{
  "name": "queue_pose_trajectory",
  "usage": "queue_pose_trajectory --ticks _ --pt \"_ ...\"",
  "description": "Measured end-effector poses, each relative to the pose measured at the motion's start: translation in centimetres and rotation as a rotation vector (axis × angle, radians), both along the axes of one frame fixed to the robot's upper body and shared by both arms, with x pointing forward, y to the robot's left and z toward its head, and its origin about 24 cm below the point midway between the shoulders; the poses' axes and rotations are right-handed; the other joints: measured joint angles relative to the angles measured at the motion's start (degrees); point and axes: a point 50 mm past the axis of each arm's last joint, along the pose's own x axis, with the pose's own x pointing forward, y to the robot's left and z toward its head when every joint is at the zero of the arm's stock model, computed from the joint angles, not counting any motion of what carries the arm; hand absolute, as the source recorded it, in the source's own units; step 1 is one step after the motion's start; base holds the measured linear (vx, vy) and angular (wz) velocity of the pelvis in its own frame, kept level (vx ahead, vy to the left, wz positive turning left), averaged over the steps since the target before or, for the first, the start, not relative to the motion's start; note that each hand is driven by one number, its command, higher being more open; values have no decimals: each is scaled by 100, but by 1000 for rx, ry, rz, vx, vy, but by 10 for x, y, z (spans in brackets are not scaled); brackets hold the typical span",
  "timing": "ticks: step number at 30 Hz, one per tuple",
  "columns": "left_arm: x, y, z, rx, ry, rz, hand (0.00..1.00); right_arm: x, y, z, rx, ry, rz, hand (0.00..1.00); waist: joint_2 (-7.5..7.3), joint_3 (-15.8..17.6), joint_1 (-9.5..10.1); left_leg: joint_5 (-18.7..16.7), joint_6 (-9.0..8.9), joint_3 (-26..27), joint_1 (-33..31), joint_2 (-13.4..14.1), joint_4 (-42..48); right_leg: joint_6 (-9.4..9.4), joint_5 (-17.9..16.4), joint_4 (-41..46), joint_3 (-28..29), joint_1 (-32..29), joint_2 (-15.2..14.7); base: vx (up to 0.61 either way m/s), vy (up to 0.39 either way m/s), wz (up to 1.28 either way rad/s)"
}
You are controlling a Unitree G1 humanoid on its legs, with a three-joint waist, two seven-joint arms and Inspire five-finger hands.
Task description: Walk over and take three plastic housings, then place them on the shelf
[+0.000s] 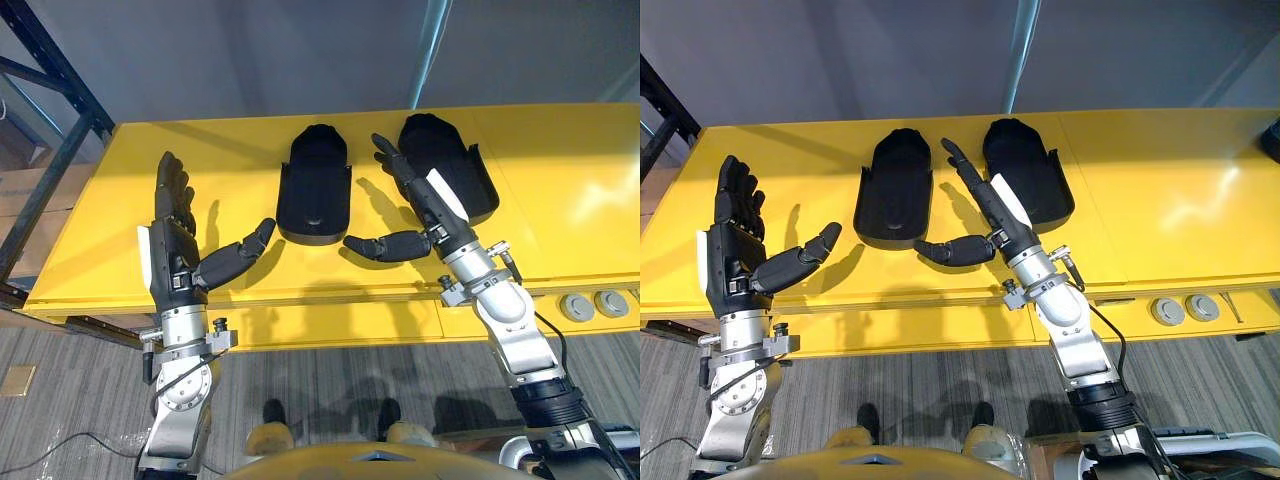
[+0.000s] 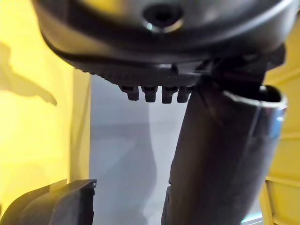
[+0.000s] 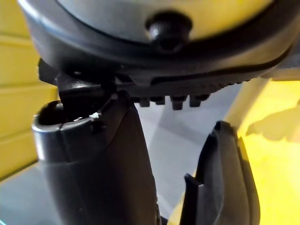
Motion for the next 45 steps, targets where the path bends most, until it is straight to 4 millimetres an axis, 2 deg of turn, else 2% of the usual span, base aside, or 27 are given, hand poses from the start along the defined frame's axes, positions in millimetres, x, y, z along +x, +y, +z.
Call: queue_pose_trajectory --ticks 2,6,10,17,28,35,45 --pt "2 -1 2 -2 -9 -3 100 -1 5 -2 -5 4 14 100 12 13 -4 5 -2 -18 -19 8 2 -14 -50 102 -5 -62 -4 2 -6 2" --pt "2 -5 1 -4 -5 -18 100 3 14 -8 -126 -18 31 100 38 29 -4 11 2 -40 -26 -4 3 -17 -208 387 -7 -181 -61 -4 -3 2" --pt "3 -7 0 -1 8 -33 100 5 20 -9 -135 -22 48 100 71 102 19 33 12 -74 -30 -18 4 -11 -300 552 -22 -238 -100 -22 0 4" --pt "4 -13 -2 -6 23 -59 100 9 27 -9 -238 -105 -4 100 80 158 14 66 33 -86 -50 -50 3 -19 -394 778 -15 -357 -166 -5 0 0" --pt "4 -20 -3 -14 29 -89 100 20 21 -17 -346 -182 -195 100 170 236 71 90 65 -95 -81 -118 1 -4 -463 967 -20 -473 -261 0 0 0" --pt "4 -21 -4 -15 29 -93 100 26 21 -10 -368 -238 -247 100 172 238 70 103 78 -124 -96 -139 -5 0 -462 967 -40 -473 -281 -4 2 1" --pt "3 -26 -4 -14 35 -127 100 30 16 -12 -361 -238 -297 100 174 238 120 193 93 -196 -147 -145 -67 -1 -461 972 -113 -499 -288 -13 0 4"
